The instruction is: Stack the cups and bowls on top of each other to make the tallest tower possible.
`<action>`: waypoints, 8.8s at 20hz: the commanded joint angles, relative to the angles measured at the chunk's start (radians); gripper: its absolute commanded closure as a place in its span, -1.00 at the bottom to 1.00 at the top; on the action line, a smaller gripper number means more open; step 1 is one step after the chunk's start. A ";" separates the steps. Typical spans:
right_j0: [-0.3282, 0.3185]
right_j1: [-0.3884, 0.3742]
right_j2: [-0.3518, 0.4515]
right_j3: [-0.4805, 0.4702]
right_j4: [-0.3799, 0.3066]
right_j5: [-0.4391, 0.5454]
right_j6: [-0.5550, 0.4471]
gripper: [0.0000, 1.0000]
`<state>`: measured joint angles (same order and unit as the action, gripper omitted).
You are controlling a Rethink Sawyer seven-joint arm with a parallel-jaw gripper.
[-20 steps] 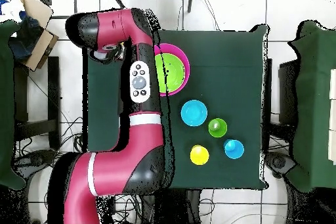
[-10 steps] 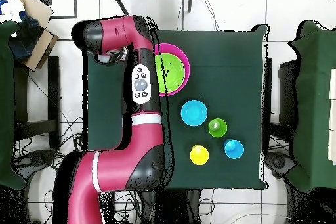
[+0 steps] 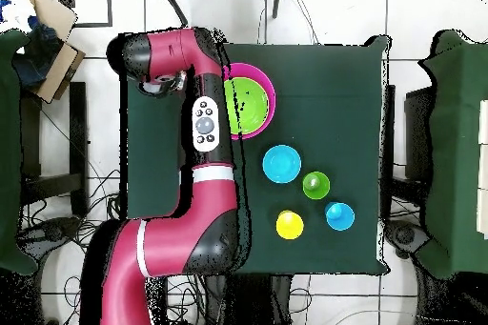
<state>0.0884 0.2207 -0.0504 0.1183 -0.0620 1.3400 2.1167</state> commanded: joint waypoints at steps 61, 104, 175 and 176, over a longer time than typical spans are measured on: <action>0.073 0.034 -0.117 -0.038 0.209 0.133 0.315 1.00; 0.055 -0.444 -0.267 0.534 0.199 0.077 0.028 1.00; -0.104 -0.438 -0.065 0.717 0.053 -0.322 -0.140 1.00; -0.104 -0.437 -0.062 0.717 0.052 -0.322 -0.137 1.00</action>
<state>0.0039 -0.2281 -0.2574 0.7535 0.0507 1.0580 2.2468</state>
